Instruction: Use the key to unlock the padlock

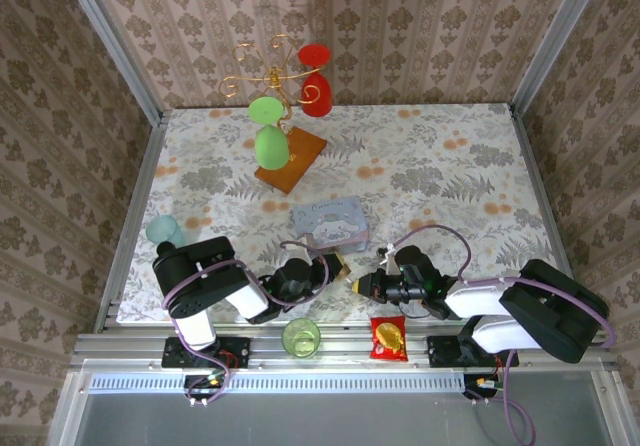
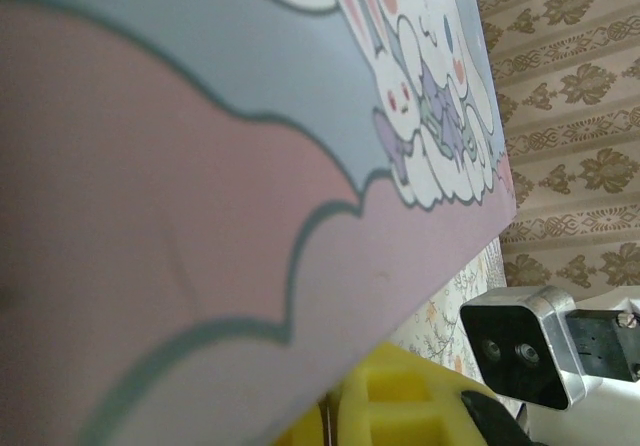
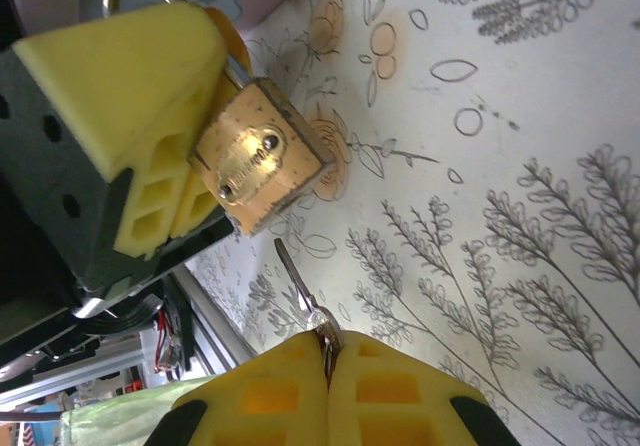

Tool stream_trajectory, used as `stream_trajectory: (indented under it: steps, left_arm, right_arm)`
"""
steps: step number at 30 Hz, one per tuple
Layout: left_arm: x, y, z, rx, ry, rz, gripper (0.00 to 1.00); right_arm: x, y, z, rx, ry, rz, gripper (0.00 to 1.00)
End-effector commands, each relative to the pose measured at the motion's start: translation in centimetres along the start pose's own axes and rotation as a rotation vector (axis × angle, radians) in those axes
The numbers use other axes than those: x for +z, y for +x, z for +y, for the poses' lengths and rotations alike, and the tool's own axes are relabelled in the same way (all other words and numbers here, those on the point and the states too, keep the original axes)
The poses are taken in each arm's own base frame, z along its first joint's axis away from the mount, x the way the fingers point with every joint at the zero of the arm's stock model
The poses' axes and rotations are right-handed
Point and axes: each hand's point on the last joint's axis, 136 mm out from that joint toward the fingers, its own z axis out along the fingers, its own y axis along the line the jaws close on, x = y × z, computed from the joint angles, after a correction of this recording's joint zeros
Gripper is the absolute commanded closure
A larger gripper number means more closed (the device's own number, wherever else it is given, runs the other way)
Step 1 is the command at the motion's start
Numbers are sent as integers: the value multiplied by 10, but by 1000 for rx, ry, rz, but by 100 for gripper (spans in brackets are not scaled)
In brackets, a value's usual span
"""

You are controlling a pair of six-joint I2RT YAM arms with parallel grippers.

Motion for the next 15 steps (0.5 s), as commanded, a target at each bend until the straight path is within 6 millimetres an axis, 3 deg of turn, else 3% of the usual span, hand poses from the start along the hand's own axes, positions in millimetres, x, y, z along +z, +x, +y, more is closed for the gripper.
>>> stream_trajectory:
  steps: [1, 9, 15]
  left_arm:
    - [-2, -10, -19, -32, 72, -47, 100]
    - [-4, -11, -26, -12, 89, -52, 100]
    - [-3, -8, -27, -22, 94, -44, 100]
  right_arm:
    - [0, -9, 15, -4, -69, -33, 100]
    - [2, -17, 4, 47, -61, -50, 100]
    - [1, -28, 10, 59, -97, -83, 100]
